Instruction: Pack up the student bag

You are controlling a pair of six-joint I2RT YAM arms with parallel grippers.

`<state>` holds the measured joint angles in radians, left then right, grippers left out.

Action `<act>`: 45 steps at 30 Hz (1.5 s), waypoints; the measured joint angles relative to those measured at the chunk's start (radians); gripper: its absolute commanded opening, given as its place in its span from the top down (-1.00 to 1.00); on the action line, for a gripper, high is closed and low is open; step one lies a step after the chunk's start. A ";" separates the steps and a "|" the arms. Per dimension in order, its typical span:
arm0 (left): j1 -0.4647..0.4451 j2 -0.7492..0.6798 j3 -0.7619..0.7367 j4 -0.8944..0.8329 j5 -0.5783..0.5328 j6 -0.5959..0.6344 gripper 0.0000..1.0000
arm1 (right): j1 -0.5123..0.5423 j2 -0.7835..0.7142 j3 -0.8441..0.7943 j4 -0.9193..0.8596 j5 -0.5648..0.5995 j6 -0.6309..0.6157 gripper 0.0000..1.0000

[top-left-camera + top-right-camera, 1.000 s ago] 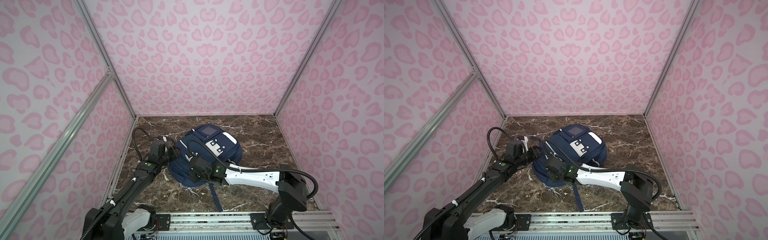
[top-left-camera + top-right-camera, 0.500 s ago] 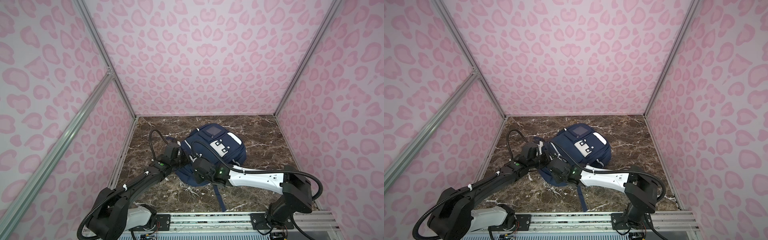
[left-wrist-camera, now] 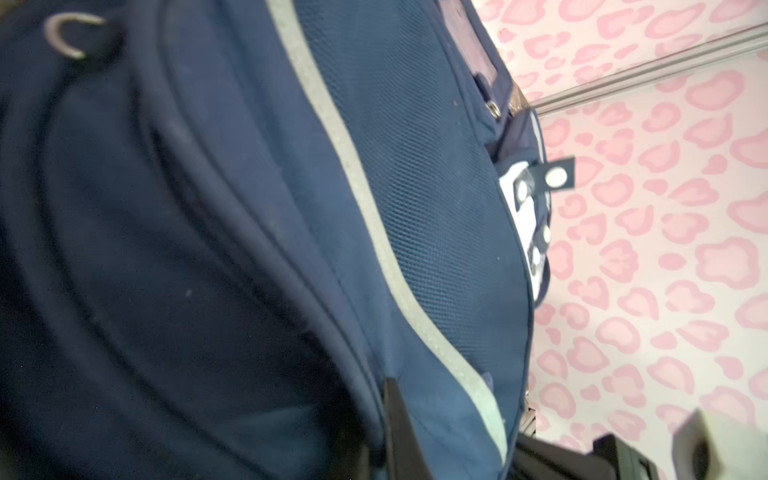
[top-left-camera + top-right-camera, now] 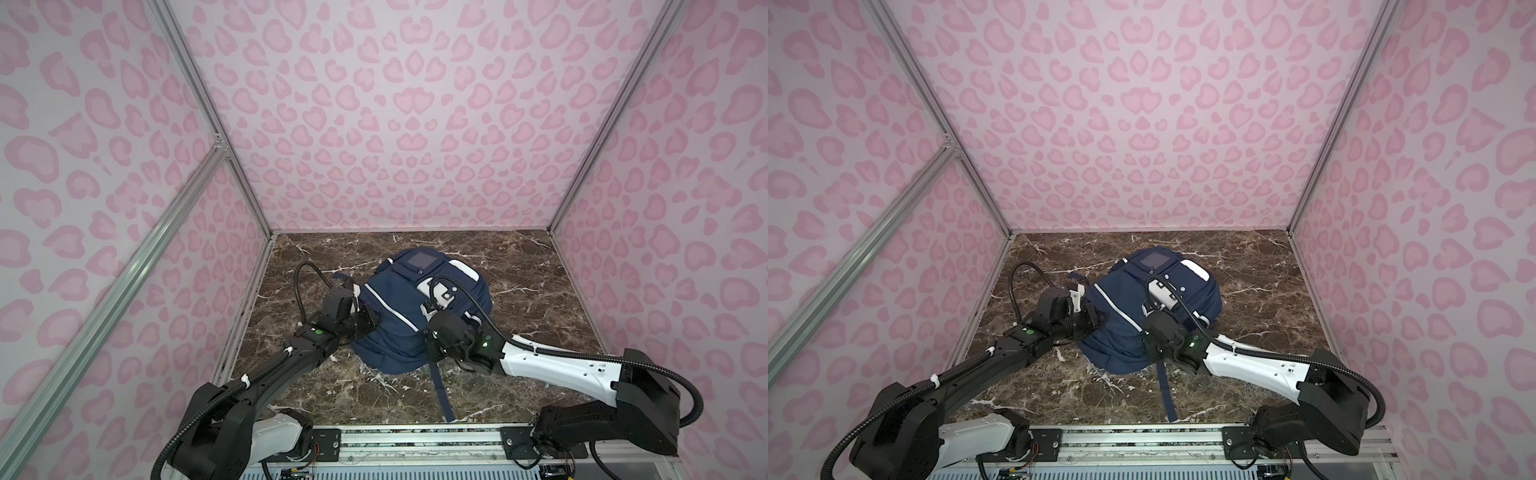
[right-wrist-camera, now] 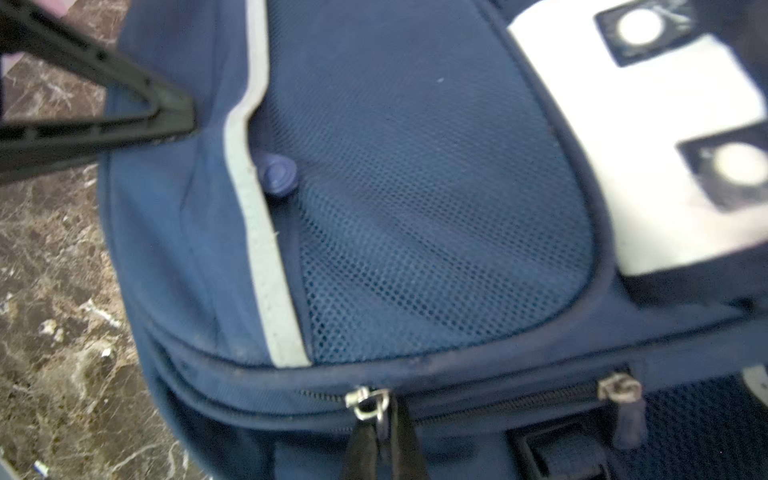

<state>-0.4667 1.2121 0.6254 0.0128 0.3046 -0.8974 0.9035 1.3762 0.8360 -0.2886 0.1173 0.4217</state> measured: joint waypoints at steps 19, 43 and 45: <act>-0.244 -0.085 -0.008 -0.004 -0.132 -0.064 -0.42 | -0.224 -0.036 0.062 -0.140 0.066 -0.111 -0.48; 0.268 0.051 -0.159 0.394 -0.966 0.718 -0.96 | -0.839 -0.220 -0.498 0.822 0.244 -0.369 -0.88; 0.320 0.107 -0.176 0.463 -0.921 0.737 -0.95 | -0.882 -0.154 -0.524 0.902 0.215 -0.352 -0.88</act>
<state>-0.1463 1.3190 0.4496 0.4755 -0.6159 -0.1604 0.0212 1.2224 0.3119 0.6132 0.3321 0.0692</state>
